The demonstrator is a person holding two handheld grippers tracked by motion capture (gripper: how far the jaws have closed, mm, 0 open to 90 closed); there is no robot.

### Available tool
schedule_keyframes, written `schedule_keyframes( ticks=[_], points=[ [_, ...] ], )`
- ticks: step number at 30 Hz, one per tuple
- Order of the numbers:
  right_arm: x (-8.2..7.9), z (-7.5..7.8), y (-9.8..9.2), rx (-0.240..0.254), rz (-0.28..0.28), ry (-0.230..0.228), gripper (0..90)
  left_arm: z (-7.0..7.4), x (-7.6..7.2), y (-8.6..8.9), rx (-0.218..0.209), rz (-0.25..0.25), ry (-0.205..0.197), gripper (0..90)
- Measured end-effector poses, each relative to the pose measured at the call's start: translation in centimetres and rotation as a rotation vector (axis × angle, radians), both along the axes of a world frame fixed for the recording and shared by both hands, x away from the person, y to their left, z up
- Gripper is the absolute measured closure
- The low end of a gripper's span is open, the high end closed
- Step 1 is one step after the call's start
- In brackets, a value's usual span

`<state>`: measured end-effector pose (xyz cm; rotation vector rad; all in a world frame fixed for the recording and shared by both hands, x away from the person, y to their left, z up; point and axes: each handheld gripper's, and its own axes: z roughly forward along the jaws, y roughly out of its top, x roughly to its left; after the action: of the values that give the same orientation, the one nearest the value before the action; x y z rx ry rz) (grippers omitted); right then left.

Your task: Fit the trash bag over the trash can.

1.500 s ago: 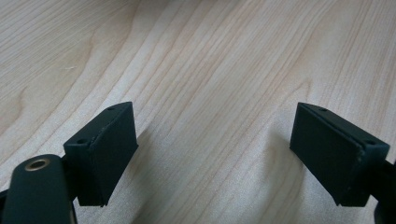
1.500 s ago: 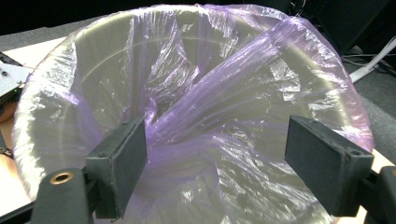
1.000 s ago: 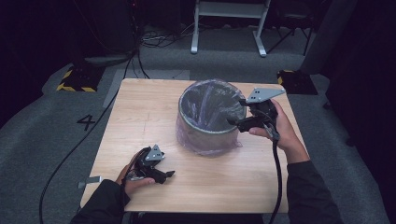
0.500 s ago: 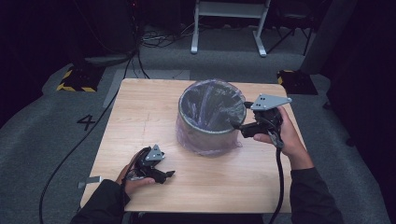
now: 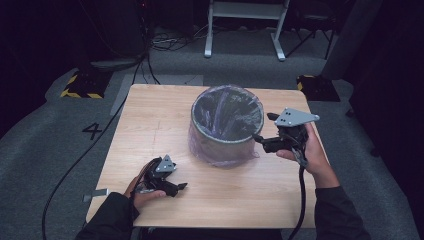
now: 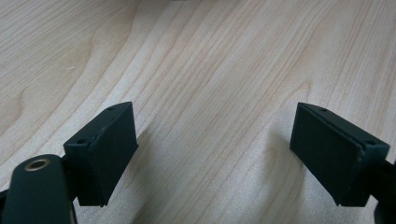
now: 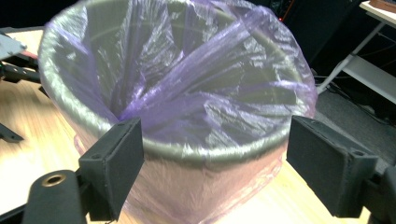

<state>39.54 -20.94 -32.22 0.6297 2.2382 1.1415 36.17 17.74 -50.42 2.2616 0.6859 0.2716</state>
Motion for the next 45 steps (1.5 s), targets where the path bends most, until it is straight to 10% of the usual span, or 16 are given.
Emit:
schedule_keyframes(
  ticks=[45],
  points=[
    [-0.9, -6.3, -3.5, -0.078, -0.116, 0.086, 16.5, 0.0, 0.0, 0.0, -0.001, 0.001, 0.001, 14.3]
  ],
)
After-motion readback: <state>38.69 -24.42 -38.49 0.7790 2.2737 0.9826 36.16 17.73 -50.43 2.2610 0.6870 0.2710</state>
